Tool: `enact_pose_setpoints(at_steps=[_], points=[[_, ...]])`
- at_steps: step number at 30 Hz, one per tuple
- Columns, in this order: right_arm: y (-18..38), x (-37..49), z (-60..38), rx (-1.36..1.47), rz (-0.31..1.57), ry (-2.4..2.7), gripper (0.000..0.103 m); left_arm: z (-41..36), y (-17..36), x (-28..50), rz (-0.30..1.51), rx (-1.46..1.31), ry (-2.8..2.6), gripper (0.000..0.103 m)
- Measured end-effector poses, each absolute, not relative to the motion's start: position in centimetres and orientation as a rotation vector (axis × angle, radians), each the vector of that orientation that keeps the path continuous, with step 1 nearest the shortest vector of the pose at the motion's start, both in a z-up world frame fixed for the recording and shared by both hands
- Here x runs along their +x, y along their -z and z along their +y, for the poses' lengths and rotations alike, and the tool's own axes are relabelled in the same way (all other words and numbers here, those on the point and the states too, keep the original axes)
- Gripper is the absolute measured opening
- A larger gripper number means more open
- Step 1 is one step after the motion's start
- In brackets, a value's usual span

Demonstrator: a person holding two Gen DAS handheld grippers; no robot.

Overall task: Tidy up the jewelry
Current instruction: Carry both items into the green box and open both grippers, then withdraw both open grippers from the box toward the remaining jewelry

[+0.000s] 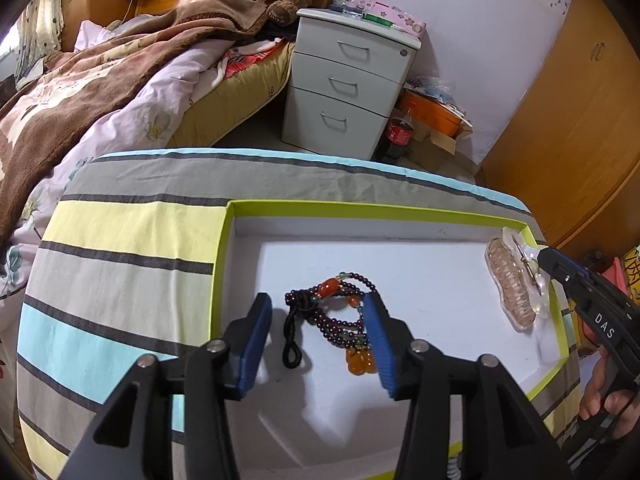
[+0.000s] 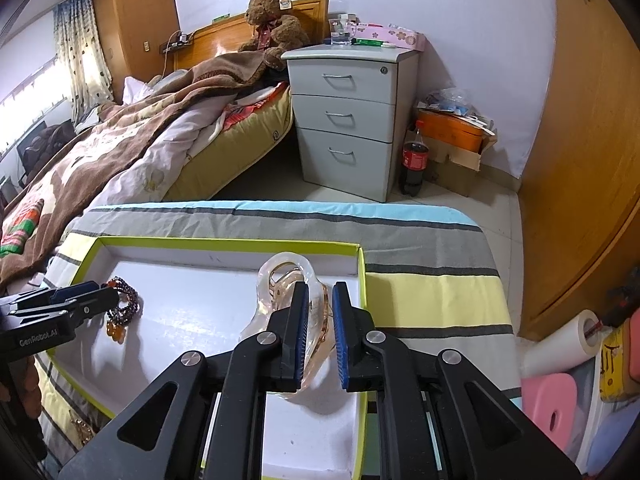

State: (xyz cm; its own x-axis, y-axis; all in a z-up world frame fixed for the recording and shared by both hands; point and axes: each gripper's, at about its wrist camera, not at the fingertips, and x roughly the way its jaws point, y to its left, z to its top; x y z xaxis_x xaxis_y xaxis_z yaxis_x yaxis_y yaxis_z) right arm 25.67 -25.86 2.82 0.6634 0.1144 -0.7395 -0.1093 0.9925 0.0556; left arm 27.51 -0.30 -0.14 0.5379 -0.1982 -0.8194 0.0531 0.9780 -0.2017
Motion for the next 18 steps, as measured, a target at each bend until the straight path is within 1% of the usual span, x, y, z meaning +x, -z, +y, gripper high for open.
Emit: enact_pose_setpoints(at_steps=[2,6,10,18], points=[[-3.0,25.6,-25.9,0.007,0.833,-0.127,0.013,-0.3,0.0,27.3,0.991,-0.161,0.151,0.056],[-3.6,24.9,-26.0,0.018,0.822,-0.125,0.016,-0.2,-0.7,26.8,0.977,-0.167,0.152,0.066],[-4.1,23.9,-26.2,0.026,0.810,-0.130,0.017,-0.2,-1.7,25.6,0.955,-0.168,0.158,0.072],[-5.5,20.7,-26.3,0.058,0.784,-0.150,0.019,0.3,-4.2,22.1,0.897,-0.167,0.191,0.077]])
